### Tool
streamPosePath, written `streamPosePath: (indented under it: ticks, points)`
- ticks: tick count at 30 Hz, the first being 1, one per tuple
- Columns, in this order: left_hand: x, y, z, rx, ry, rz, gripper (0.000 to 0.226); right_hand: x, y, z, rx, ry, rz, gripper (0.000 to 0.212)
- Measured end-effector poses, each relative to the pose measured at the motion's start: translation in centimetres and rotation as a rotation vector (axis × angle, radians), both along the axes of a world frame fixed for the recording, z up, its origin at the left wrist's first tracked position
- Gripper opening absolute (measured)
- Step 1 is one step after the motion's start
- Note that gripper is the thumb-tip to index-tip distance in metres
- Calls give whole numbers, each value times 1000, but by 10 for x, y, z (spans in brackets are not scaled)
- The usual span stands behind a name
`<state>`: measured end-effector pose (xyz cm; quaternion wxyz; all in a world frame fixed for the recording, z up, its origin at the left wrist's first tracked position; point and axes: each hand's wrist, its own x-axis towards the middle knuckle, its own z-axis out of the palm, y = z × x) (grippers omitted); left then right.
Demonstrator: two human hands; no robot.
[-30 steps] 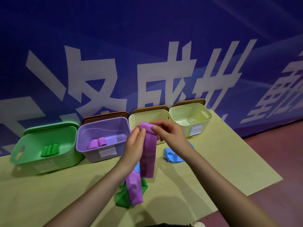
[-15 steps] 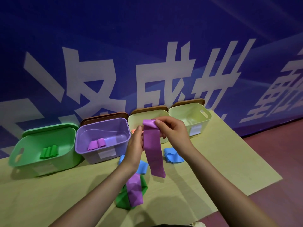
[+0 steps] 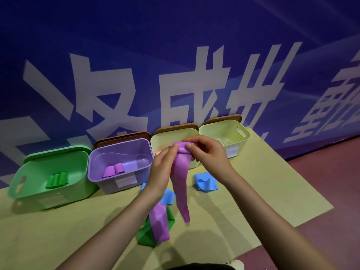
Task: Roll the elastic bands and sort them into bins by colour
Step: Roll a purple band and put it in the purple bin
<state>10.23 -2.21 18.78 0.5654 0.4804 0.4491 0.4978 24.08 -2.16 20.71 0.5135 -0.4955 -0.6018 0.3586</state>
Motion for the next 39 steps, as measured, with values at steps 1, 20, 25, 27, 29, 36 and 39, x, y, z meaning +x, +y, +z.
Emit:
streamPosePath:
  ticks: [1,20,25,27,29,36,39]
  points:
    - [0,0,0,14,13,-4,27,0,-1,0,0,0,7,14]
    - [-8,6,-11,-146,-89,-50,23,-6,-4,-15,251,-160,-169,9]
    - [-4,6,-11,-221,-189,-45,26,5,-2,-21,536,-563,-39,21]
    - [-7,6,-8,-274,-223,-69,31,11,1,-21,560,-686,9,26]
    - [-8,7,-8,-286,-207,-85,38,16,2,-19,564,-792,54,30]
    - [-8,7,-17,-159,-75,-14,29,16,-4,-18,350,-564,145,36]
    - [-8,8,-22,-71,42,21,28,8,-13,-17,98,-270,31,31]
